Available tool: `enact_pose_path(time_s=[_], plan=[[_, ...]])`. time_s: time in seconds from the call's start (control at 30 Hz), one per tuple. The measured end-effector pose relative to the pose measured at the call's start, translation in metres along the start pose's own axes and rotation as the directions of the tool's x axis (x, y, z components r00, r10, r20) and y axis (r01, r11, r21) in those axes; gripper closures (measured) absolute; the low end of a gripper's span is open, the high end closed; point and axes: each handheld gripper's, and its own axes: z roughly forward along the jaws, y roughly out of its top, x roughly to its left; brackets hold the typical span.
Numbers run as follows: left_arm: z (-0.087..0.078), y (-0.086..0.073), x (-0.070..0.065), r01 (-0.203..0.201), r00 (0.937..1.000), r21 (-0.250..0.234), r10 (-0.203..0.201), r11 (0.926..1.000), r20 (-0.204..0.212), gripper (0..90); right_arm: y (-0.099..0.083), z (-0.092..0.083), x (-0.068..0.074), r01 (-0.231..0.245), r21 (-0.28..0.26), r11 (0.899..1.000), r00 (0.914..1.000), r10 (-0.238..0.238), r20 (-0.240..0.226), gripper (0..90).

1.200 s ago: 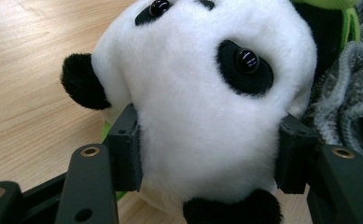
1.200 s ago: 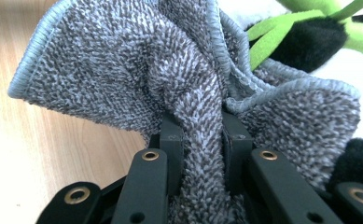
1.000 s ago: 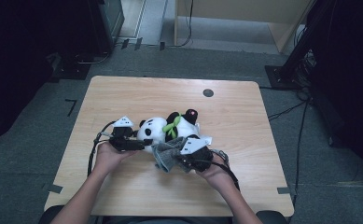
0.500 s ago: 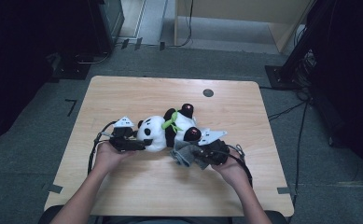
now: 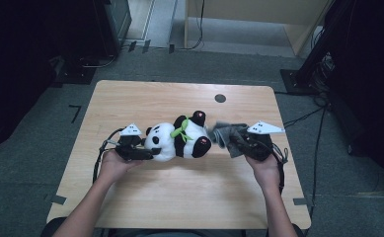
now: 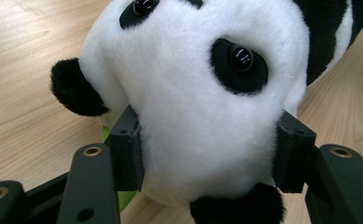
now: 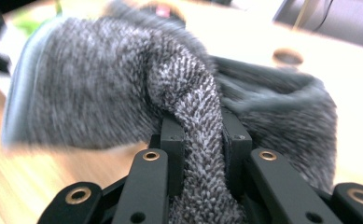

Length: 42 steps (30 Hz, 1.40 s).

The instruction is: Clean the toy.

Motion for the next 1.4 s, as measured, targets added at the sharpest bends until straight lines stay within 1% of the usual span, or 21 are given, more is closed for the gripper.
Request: enact_pose_path(time_s=[0.07,0.1,0.13,0.2,0.27,0.33,0.4,0.5,0.57,0.63,0.7,0.77,0.8,0.83,0.93,1.0,1.1,1.2,1.23,1.3,1.4], plan=[[0.0,0.0,0.0,0.001,1.0,0.0,-0.001,1.0,0.001,40.4,0.013,-0.005,0.01,0.001,-0.051,0.999,0.9997,-0.002,-0.026,76.2],[0.0,0.0,0.0,0.006,1.0,-0.002,-0.006,1.0,0.002,40.4,0.017,-0.006,0.016,0.006,-0.062,0.998,0.9993,-0.009,-0.038,76.2],[0.0,0.0,0.0,0.012,0.9999,-0.004,-0.012,0.9999,0.003,40.4,0.023,-0.004,0.027,0.025,-0.077,0.997,0.9975,-0.03,-0.065,76.2],[0.0,0.0,-0.001,0.015,0.9999,-0.005,-0.015,0.9999,0.002,40.4,0.029,0.002,0.045,0.064,-0.076,0.995,0.9928,-0.071,-0.096,76.2],[0.0,0.001,-0.001,0.015,0.9999,-0.004,-0.015,0.9999,0.002,40.4,0.032,0.014,0.07,0.114,-0.067,0.991,0.9809,-0.123,-0.15,76.2],[0.001,0.001,-0.002,0.014,0.9999,-0.004,-0.014,0.9999,0.003,40.4,0.032,0.027,0.091,0.164,-0.056,0.985,0.9681,-0.171,-0.183,76.2],[0.001,0.001,-0.002,0.017,0.9998,-0.002,-0.017,0.9999,0.006,40.4,0.03,0.042,0.108,0.196,-0.051,0.979,0.9561,-0.202,-0.212,76.2],[0.002,0.002,-0.003,0.028,0.9995,-0.002,-0.028,0.9996,0.014,40.4,0.021,0.066,0.124,0.231,-0.017,0.973,0.9424,-0.228,-0.245,76.3],[0.002,0.002,-0.002,0.034,0.9993,-0.001,-0.034,0.9994,0.019,40.5,0.01,0.085,0.131,0.248,0.031,0.968,0.9391,-0.232,-0.253,76.3],[0.003,0.002,-0.001,0.049,0.9986,0.0,-0.049,0.9988,0.022,40.6,-0.002,0.097,0.133,0.283,0.047,0.958,0.9356,-0.265,-0.234,76.6],[0.003,0.002,0.0,0.06,0.9978,0.002,-0.06,0.9982,0.027,41.0,-0.012,0.101,0.134,0.303,0.015,0.953,0.9308,-0.293,-0.219,77.0],[0.002,0.003,0.001,0.066,0.9973,0.009,-0.066,0.9978,0.031,41.3,-0.015,0.102,0.135,0.346,0.033,0.938,0.9188,-0.331,-0.215,77.0],[0.002,0.003,0.001,0.068,0.9971,0.01,-0.068,0.9976,0.034,41.4,-0.017,0.102,0.136,0.358,0.042,0.933,0.9156,-0.342,-0.211,77.1],[0.002,0.004,0.001,0.066,0.9972,0.013,-0.066,0.9977,0.034,41.5,-0.02,0.103,0.135,0.359,0.045,0.932,0.9138,-0.341,-0.22,77.1],[0.002,0.004,0.001,0.053,0.9981,0.018,-0.054,0.9984,0.03,41.7,-0.028,0.105,0.131,0.348,0.068,0.935,0.9145,-0.323,-0.244,77.3],[0.002,0.004,0.001,0.056,0.9979,0.018,-0.056,0.9983,0.032,41.8,-0.032,0.105,0.129,0.355,0.094,0.93,0.9124,-0.323,-0.252,77.4],[0.002,0.004,0.002,0.06,0.9974,0.019,-0.061,0.998,0.037,41.9,-0.039,0.104,0.128,0.376,0.13,0.917,0.9082,-0.337,-0.248,77.4],[0.001,0.004,0.003,0.068,0.9968,0.018,-0.069,0.9975,0.041,42.3,-0.044,0.104,0.124,0.376,0.183,0.909,0.9127,-0.328,-0.243,77.4],[0.001,0.004,0.004,0.071,0.9966,0.019,-0.071,0.9973,0.042,42.4,-0.045,0.104,0.122,0.365,0.204,0.908,0.9183,-0.316,-0.239,77.4],[0.001,0.004,0.004,0.069,0.9968,0.018,-0.07,0.9975,0.039,42.6,-0.044,0.101,0.119,0.35,0.223,0.91,0.9252,-0.299,-0.234,77.4],[0.001,0.004,0.002,0.048,0.9984,0.02,-0.049,0.9986,0.03,43.0,-0.042,0.097,0.114,0.35,0.248,0.903,0.9274,-0.297,-0.228,77.4]])
